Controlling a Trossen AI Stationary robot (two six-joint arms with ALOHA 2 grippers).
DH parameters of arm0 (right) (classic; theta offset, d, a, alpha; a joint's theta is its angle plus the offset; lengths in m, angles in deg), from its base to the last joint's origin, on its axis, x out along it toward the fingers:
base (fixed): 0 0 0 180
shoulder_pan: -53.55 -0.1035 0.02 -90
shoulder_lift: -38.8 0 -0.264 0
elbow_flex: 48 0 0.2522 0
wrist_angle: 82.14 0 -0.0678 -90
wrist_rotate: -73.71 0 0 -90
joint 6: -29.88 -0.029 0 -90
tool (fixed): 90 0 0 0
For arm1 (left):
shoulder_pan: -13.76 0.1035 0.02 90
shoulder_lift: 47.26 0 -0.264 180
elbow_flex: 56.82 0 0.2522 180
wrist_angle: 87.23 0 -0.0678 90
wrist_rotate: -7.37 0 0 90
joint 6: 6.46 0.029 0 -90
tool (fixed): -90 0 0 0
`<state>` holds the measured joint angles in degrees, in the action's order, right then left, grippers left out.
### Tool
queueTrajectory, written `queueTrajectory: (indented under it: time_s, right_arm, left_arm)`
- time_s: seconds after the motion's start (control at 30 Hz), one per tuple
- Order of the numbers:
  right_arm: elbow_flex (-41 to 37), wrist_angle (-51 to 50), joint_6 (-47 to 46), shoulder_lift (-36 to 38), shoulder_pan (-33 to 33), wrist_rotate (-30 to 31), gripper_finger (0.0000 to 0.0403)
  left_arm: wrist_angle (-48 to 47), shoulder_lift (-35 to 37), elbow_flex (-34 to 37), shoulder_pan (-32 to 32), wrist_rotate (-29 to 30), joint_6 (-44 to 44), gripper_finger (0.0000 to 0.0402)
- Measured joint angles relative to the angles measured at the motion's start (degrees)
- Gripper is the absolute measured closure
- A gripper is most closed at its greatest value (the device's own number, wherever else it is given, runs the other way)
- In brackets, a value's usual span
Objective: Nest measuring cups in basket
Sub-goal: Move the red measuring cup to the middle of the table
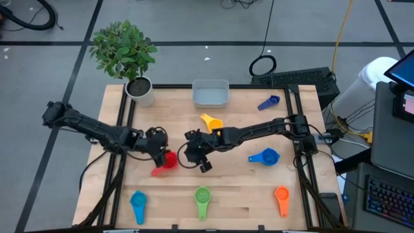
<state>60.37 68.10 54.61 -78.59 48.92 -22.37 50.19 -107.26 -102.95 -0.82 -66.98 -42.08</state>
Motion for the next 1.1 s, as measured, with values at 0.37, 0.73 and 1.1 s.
queueTrajectory:
  time_s: [0.37, 0.73, 1.1]
  right_arm:
    - [-1.4, -0.4, -0.5, 0.0, 0.5, 0.0, 0.022]
    - [-2.7, 1.2, -1.7, -0.1, 0.8, 0.1, 0.022]
    - [-2.7, 1.3, -1.7, -0.1, 0.8, 0.2, 0.022]
  left_arm:
    - [-33.0, 0.1, -6.6, 0.0, -4.2, -5.1, 0.0257]
    - [-23.7, -0.6, -3.4, -5.3, -12.2, -11.6, 0.0257]
    - [-16.4, -12.6, -3.1, -6.1, -12.6, -9.8, 0.0257]
